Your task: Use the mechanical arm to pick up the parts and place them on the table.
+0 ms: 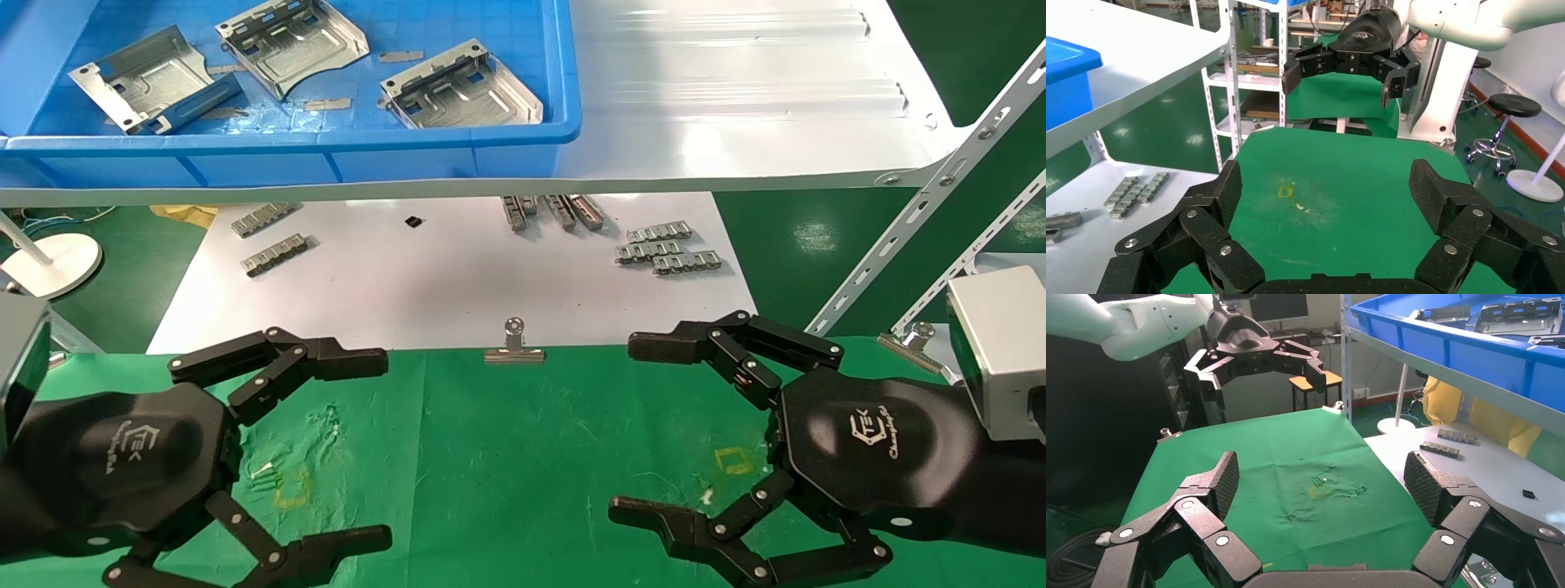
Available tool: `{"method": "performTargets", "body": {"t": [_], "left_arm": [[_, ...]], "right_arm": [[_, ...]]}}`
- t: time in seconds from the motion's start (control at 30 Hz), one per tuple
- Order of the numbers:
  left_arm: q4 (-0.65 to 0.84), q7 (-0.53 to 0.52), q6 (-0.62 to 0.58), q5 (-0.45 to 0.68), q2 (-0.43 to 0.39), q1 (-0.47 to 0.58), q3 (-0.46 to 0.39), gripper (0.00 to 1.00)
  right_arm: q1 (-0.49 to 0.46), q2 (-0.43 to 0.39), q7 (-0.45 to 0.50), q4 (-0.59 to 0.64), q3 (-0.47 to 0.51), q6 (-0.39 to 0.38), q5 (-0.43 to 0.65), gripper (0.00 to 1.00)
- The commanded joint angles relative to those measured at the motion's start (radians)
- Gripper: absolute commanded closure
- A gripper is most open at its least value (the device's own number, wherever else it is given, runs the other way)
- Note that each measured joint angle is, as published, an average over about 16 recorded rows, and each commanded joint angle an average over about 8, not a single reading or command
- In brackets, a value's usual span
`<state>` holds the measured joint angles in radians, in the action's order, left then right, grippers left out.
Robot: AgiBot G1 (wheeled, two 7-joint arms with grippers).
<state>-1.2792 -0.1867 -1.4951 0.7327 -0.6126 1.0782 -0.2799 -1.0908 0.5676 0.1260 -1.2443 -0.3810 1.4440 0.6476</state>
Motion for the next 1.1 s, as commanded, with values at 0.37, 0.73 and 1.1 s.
{"method": "performTargets", "body": {"t": [0.37,0.73,1.1], "left_arm": [[0.000,0.000,0.000,0.000,0.000,0.000,0.000,0.00],[0.000,0.000,0.000,0.000,0.000,0.000,0.000,0.00],[0.000,0.000,0.000,0.000,0.000,0.000,0.000,0.00]], "right_arm": [[0.000,0.000,0.000,0.000,0.000,0.000,0.000,0.25],[0.000,0.000,0.000,0.000,0.000,0.000,0.000,1.00],[0.000,0.000,0.000,0.000,0.000,0.000,0.000,1.00]]}}
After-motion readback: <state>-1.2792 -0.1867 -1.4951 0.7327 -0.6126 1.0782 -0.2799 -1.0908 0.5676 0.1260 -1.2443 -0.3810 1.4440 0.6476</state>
